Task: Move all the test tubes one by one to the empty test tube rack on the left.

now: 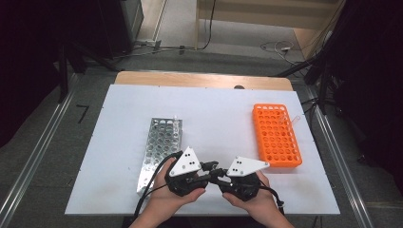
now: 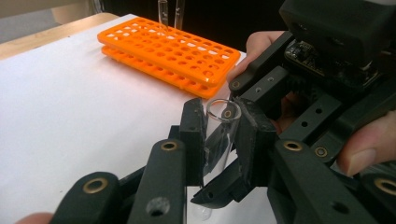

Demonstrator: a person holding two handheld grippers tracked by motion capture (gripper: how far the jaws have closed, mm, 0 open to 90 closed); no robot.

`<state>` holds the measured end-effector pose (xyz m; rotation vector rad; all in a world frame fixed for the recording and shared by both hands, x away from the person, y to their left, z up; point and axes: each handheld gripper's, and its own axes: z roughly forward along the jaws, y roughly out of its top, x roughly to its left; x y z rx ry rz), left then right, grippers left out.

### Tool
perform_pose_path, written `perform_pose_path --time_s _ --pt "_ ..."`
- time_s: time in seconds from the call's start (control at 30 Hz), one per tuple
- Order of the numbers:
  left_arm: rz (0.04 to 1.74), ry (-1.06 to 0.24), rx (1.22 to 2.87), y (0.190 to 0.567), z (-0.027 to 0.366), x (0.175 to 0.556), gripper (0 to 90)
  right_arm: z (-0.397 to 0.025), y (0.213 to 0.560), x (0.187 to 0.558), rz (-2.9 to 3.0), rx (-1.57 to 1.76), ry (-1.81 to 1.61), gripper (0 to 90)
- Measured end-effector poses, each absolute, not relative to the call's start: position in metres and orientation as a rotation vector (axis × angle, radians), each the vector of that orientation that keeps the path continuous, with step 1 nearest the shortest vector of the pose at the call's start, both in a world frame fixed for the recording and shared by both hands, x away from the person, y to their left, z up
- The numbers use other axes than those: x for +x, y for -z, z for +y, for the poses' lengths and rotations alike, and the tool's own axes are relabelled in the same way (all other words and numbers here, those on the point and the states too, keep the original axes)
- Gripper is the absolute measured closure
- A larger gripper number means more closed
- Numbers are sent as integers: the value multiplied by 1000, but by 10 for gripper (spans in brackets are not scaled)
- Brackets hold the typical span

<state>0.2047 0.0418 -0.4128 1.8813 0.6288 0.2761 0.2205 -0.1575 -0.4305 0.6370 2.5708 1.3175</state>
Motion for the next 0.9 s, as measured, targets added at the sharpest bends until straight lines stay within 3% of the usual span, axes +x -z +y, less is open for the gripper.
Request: perform_pose_path --time_s 0.2,0.3,0.63,0.77,0.9 --pt "640 -288 1874 412 45 205 758 -158 431 221 2569 637 -1340 722" --pt "647 -292 1870 411 48 206 759 -159 431 222 2574 630 -1362 624" --pt "697 -335 1832 403 64 214 759 -171 428 229 2586 643 -1424 97" --pt "710 -362 1826 399 72 217 759 -179 426 234 2604 648 -1498 10" --pt "730 -381 1816 396 80 221 759 -188 424 237 2574 646 -1528 0"
